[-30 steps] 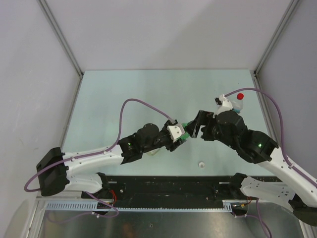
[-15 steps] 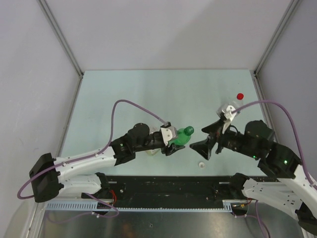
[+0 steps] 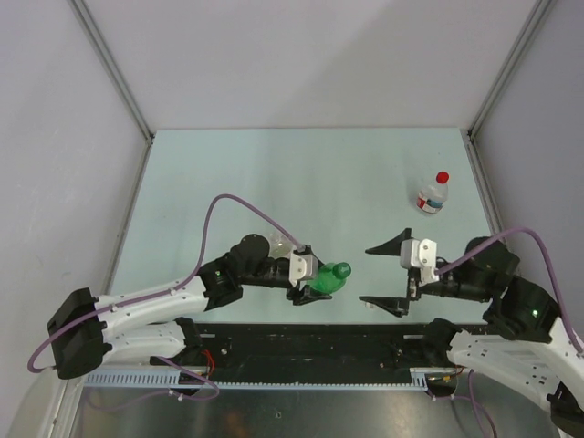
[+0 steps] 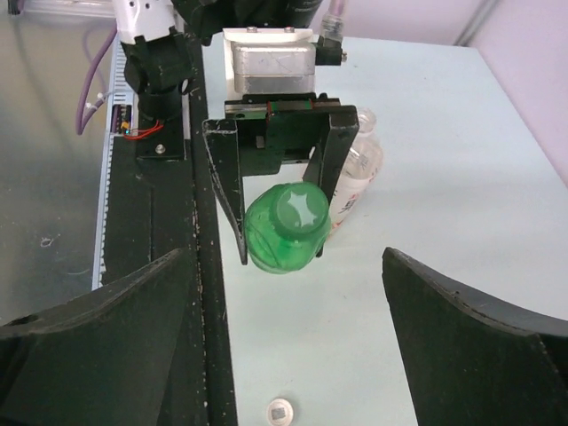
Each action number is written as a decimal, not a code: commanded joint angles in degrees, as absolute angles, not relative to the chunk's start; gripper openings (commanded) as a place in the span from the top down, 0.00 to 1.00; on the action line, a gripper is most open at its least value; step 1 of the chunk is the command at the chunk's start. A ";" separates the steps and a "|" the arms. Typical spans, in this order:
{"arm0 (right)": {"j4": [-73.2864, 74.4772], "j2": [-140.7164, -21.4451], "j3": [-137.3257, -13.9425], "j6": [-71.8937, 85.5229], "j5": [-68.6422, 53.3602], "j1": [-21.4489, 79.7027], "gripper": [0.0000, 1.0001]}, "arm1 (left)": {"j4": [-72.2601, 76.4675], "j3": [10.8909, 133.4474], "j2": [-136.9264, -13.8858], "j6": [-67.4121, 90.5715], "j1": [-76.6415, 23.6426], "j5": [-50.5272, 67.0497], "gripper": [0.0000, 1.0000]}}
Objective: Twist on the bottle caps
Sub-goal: Screw the bottle cap onto the plastic bottle.
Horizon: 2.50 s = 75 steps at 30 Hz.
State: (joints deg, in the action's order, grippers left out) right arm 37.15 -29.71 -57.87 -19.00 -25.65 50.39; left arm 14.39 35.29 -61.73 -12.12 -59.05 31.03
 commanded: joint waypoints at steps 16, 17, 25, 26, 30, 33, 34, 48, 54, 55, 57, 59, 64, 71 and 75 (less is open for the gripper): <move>31.78 -38.15 -57.56 -25.36 -30.21 50.91 0.24 | 14.11 35.21 -61.34 -14.59 -58.45 33.14 1.00; 31.88 -38.11 -57.57 -25.47 -30.40 50.99 0.26 | 14.08 35.22 -61.39 -14.59 -58.45 33.09 1.00; 32.08 -39.53 -57.57 -25.69 -30.50 51.41 0.40 | 14.11 35.66 -61.64 -14.24 -58.45 32.90 1.00; 32.08 -39.67 -57.57 -25.72 -30.63 51.45 0.41 | 14.13 35.72 -61.80 -14.24 -58.45 32.93 1.00; 31.97 -39.93 -57.53 -25.50 -30.53 51.54 0.42 | 14.03 35.96 -62.16 -14.23 -58.49 32.99 1.00; 31.84 -40.03 -57.55 -25.42 -30.85 51.61 0.43 | 14.06 36.15 -62.35 -14.13 -58.47 33.11 1.00; 31.83 -40.10 -57.52 -25.41 -30.98 51.73 0.44 | 14.10 36.18 -62.46 -14.10 -58.46 33.08 1.00; 32.94 -40.80 -57.57 -25.46 -29.78 52.90 0.55 | 14.08 36.55 -62.64 -13.49 -58.45 33.12 1.00; 33.15 -40.85 -57.55 -25.30 -28.98 53.12 0.51 | 14.04 36.47 -62.42 -13.47 -58.47 33.52 1.00; 33.14 -40.86 -57.56 -25.31 -28.91 53.15 0.51 | 14.09 36.47 -62.41 -13.46 -58.46 33.59 1.00; 33.09 -40.91 -57.52 -25.31 -28.78 53.21 0.50 | 14.05 36.43 -62.36 -13.45 -58.47 33.91 1.00; 33.06 -40.95 -57.56 -25.25 -28.79 53.23 0.52 | 14.08 36.46 -62.22 -13.40 -58.45 34.10 1.00; 33.32 -41.08 -57.49 -25.08 -27.84 53.39 0.53 | 14.00 36.46 -62.06 -13.39 -58.45 34.56 1.00; 33.14 -41.11 -57.57 -24.66 -27.55 53.62 0.65 | 14.01 36.51 -62.03 -13.31 -58.45 34.52 1.00; 32.68 -41.05 -57.52 -22.54 -27.23 53.70 0.72 | 13.99 36.56 -61.27 -14.64 -58.45 33.97 1.00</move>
State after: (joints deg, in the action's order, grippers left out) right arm 34.00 -41.19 -57.10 -24.84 -28.05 53.25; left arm 12.38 34.89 -62.98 -13.52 -58.72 33.34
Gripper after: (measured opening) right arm 0.383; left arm 0.625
